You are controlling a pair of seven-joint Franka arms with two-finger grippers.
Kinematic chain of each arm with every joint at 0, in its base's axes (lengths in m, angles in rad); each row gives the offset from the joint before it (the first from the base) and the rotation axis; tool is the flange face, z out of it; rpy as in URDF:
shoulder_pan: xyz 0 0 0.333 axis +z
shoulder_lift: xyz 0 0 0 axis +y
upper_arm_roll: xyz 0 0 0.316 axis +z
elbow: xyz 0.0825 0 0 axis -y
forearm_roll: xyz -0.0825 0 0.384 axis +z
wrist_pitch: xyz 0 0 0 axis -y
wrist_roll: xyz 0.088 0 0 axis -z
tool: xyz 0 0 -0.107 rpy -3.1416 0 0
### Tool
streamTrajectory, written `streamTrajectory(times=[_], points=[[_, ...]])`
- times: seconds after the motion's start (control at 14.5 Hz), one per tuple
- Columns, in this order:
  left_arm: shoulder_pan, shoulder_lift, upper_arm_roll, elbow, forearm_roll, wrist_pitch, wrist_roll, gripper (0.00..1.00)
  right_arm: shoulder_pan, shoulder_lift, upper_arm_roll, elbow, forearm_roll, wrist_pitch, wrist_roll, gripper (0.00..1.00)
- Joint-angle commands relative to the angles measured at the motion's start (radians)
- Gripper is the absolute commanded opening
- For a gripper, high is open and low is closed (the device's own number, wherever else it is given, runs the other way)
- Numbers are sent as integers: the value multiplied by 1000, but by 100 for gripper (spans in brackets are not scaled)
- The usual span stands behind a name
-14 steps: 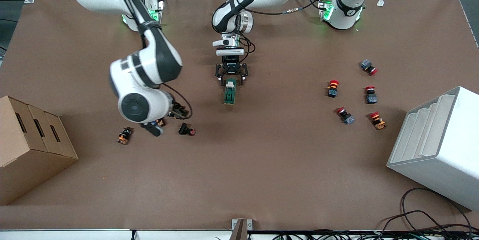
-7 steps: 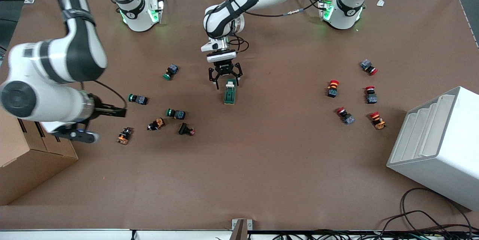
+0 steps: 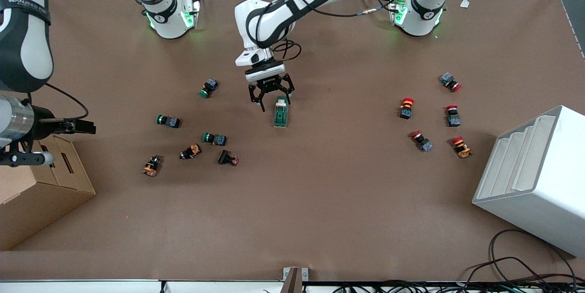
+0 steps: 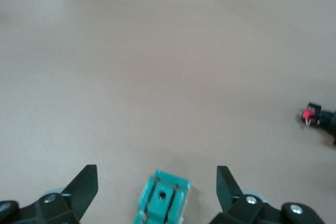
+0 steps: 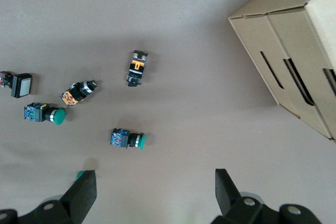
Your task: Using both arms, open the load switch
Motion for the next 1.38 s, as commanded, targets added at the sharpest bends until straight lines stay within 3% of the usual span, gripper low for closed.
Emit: streamTrajectory(times=[0.0,0.62,0.9,0.97,1.18,1.31], points=[[163,-97,-92,-6,-133,6,205,100,-13,-17,25,27,-39,-64,-8,100],[666,-382,-161,25,-682,3,968,100,-10,-29,28,50,-20,-125,-6,100],[836,-457,-172,25,-804,-60,1248,100,-13,-81,25,21,12,-124,-6,100],[849,-494,-144,23,-850,-68,1310,100,-11,-98,27,8,13,-123,-8,100],[805,-598,78,14,-1041,-92,1557,100,-5,-159,28,-58,26,-118,-8,100],[734,-652,241,11,-1107,-172,1709,100,-4,-221,28,-112,26,-100,-8,100]])
